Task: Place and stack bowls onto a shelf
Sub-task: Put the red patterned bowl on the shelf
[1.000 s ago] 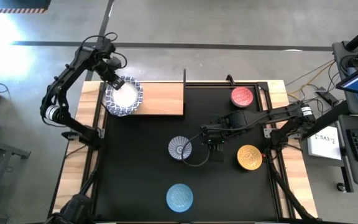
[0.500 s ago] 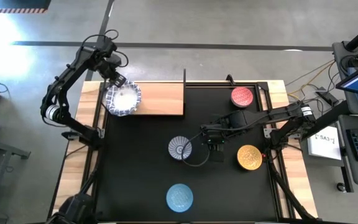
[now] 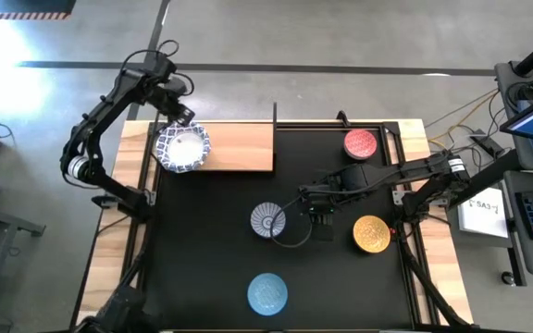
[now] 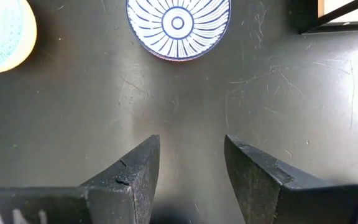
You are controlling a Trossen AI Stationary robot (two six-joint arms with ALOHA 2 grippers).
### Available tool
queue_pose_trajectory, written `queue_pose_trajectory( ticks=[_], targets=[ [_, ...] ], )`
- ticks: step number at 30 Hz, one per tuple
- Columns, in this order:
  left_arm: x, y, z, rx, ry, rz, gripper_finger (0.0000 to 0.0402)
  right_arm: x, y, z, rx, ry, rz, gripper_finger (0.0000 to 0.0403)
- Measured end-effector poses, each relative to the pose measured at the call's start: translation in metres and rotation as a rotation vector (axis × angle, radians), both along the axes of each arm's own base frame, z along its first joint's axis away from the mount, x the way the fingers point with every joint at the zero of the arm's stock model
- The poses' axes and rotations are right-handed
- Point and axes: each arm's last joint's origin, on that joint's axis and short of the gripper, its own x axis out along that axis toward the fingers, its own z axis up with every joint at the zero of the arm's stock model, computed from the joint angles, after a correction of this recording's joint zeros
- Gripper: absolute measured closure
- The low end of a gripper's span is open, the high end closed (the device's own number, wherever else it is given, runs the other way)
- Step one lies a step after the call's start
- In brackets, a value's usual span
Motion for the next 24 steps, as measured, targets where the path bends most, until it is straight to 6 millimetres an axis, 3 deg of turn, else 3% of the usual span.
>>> queue_pose_trajectory(
  ticks=[6, 11, 17, 24],
  targets=[
    [0.038, -0.012, 0.004, 0.039, -0.122, -0.171, 0.0317, 0.000, 0.000, 0.000, 0.003, 0.000, -0.008, 0.0234],
    [0.079, -0.040, 0.006, 0.077, -0.148, -0.366, 0.0317, -0.003, -0.001, -0.001, -0.009, 0.035, -0.010, 0.0234],
    [0.113, -0.076, 0.008, 0.087, -0.169, -0.540, 0.0317, -0.022, -0.013, -0.010, -0.144, 0.209, -0.149, 0.0234],
    [0.140, -0.120, 0.012, 0.081, -0.208, -0.684, 0.0317, -0.054, -0.035, -0.035, -0.145, 0.287, -0.233, 0.0234]
  ],
)
